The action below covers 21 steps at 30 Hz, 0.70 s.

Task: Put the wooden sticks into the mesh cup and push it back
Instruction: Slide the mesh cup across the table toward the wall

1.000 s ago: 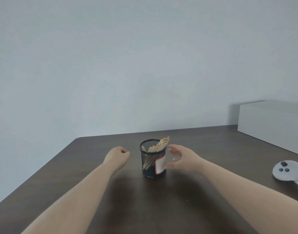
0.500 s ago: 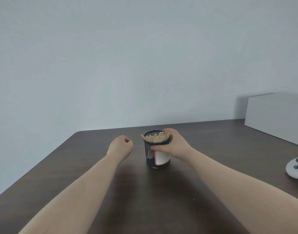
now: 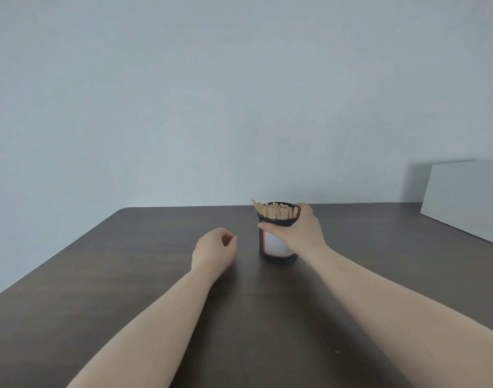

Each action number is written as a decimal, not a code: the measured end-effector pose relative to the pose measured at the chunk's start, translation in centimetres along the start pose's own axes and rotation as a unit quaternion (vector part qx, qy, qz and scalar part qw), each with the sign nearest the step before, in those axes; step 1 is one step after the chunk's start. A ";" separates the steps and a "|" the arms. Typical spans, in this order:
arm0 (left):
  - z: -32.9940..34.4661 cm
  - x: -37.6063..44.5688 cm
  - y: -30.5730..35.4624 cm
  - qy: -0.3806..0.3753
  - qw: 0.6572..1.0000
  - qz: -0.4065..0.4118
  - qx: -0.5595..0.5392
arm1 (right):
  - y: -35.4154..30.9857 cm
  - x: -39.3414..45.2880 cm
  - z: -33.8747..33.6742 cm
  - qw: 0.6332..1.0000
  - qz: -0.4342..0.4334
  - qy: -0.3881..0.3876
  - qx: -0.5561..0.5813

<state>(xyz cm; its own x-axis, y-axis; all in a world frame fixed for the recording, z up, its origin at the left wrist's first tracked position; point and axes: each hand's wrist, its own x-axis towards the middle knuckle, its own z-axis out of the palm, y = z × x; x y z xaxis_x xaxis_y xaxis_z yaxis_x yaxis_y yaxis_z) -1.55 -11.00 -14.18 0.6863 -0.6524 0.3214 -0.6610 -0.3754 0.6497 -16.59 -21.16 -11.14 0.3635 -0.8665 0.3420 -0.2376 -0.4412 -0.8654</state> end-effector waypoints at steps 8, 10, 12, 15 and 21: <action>1.3 2.7 -0.3 0.021 0.999 -0.004 -0.026 | 1.4 3.0 1.5 1.000 -0.011 -0.001 0.026; 1.7 3.2 -0.4 0.023 0.999 0.004 -0.024 | 1.8 3.8 1.9 0.999 -0.019 -0.004 0.032; 2.0 3.8 -0.4 0.026 0.999 0.007 -0.025 | 2.2 4.8 2.3 0.999 -0.019 -0.009 0.034; 2.6 4.8 -0.3 0.030 0.999 0.011 -0.034 | 3.0 6.7 3.1 0.999 -0.020 -0.014 0.040; 3.8 7.2 0.1 0.039 0.998 0.017 -0.046 | 3.9 9.6 4.7 0.998 -0.035 -0.017 0.053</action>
<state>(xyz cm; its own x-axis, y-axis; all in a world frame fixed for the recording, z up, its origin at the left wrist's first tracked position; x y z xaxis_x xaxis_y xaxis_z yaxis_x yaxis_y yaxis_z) 2.16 -18.19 -14.41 0.6887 -0.6082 0.3946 -0.6555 -0.2899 0.6973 -9.83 -30.13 -12.94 0.4064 -0.8256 0.3914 -0.1149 -0.4711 -0.8746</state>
